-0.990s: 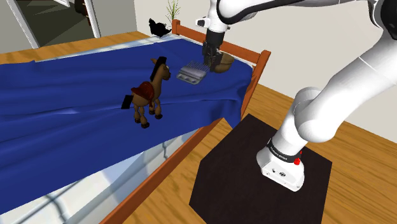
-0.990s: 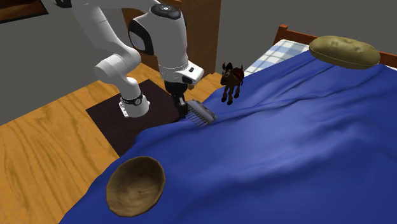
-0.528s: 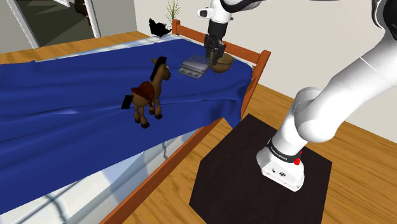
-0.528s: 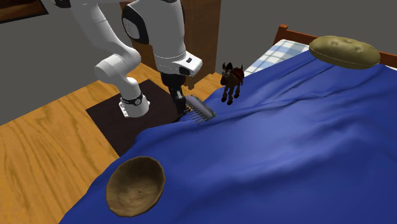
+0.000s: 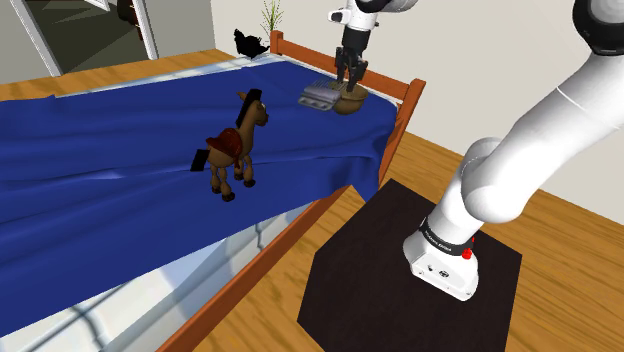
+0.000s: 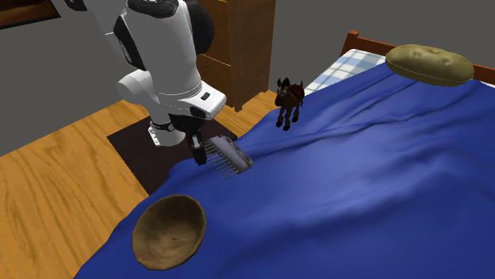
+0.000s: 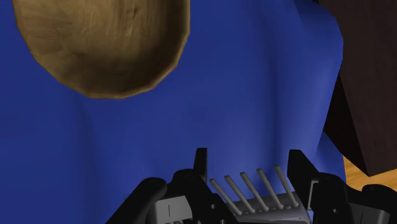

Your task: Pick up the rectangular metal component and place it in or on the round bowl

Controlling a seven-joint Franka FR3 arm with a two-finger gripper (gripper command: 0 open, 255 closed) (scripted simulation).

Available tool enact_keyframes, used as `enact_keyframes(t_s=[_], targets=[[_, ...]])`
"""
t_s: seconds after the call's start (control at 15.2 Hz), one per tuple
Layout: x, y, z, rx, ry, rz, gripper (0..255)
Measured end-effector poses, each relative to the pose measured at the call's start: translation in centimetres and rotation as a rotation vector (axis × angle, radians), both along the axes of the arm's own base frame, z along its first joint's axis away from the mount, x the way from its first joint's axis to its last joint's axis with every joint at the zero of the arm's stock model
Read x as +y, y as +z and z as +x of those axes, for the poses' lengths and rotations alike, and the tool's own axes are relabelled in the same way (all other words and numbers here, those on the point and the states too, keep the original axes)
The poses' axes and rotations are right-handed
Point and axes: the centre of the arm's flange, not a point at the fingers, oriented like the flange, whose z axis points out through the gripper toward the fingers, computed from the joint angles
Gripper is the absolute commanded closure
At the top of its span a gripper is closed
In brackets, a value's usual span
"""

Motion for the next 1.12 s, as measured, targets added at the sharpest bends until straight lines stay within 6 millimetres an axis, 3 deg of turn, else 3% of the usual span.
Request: enact_keyframes(t_s=[1.12], targets=[[-21.8, 0.1, 3.6, 0.001, 0.0, 0.0, 255]])
